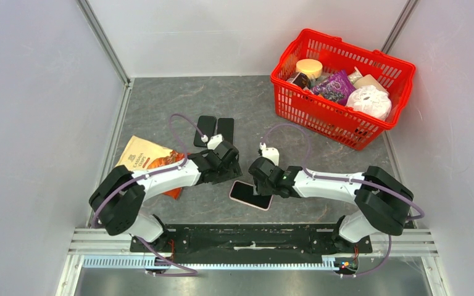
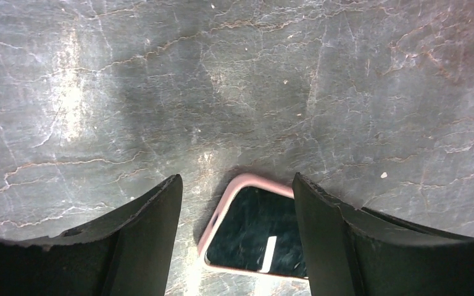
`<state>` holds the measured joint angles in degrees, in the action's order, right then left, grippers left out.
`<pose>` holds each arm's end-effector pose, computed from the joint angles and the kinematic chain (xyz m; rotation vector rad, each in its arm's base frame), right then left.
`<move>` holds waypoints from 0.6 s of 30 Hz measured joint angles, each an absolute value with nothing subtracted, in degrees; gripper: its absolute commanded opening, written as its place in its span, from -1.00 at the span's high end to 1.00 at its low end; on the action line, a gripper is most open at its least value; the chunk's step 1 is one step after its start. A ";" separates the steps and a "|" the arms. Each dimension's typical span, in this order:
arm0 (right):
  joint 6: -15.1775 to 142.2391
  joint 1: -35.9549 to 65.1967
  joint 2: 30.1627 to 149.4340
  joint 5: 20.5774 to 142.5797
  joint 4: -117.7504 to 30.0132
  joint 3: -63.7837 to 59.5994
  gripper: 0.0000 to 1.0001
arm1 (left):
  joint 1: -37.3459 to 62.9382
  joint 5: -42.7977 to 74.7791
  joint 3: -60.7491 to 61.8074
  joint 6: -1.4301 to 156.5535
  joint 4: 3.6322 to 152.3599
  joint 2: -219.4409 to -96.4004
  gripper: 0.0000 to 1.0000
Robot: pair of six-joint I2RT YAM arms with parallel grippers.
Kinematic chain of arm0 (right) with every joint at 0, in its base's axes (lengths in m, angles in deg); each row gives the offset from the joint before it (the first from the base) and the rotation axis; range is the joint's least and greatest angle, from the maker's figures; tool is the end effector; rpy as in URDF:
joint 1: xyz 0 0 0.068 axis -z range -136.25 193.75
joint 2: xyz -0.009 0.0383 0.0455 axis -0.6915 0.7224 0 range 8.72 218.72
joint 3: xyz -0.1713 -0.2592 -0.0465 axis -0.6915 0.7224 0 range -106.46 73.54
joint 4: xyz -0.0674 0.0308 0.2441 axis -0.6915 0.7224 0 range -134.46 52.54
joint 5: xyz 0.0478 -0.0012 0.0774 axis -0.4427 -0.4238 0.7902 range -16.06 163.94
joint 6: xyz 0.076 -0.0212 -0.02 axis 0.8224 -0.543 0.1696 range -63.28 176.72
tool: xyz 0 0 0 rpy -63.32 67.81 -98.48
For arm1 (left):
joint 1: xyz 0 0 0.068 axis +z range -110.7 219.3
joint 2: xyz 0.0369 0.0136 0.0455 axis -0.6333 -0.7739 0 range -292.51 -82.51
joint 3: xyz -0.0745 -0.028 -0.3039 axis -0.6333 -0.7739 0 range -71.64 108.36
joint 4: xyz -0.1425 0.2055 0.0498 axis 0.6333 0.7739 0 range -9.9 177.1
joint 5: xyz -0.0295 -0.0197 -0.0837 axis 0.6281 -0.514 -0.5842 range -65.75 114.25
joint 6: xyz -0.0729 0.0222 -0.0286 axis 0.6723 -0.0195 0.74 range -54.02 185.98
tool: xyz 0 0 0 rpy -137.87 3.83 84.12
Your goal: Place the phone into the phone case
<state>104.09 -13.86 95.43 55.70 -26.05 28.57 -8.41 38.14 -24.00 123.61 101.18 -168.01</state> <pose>0.1742 0.2333 0.1833 -0.1195 2.5624 0.2915 0.2105 -0.2063 0.1982 -0.3123 2.5814 -0.3823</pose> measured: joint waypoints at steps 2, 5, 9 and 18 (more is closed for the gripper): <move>104.05 -14.12 94.80 57.38 -25.90 28.83 -0.20 | -8.47 38.69 -24.37 124.66 101.31 -166.98 -0.46; 103.35 -14.10 94.67 58.95 -25.85 28.83 -0.26 | -8.84 39.13 -25.18 125.90 101.36 -165.78 -0.47; 102.63 -13.33 94.67 60.66 -25.85 28.83 -0.36 | -10.42 39.15 -26.76 127.24 101.40 -164.58 -0.47; 101.23 -8.79 92.03 63.06 -19.75 28.99 -0.42 | -16.52 38.75 -32.24 127.52 103.10 -158.17 -0.22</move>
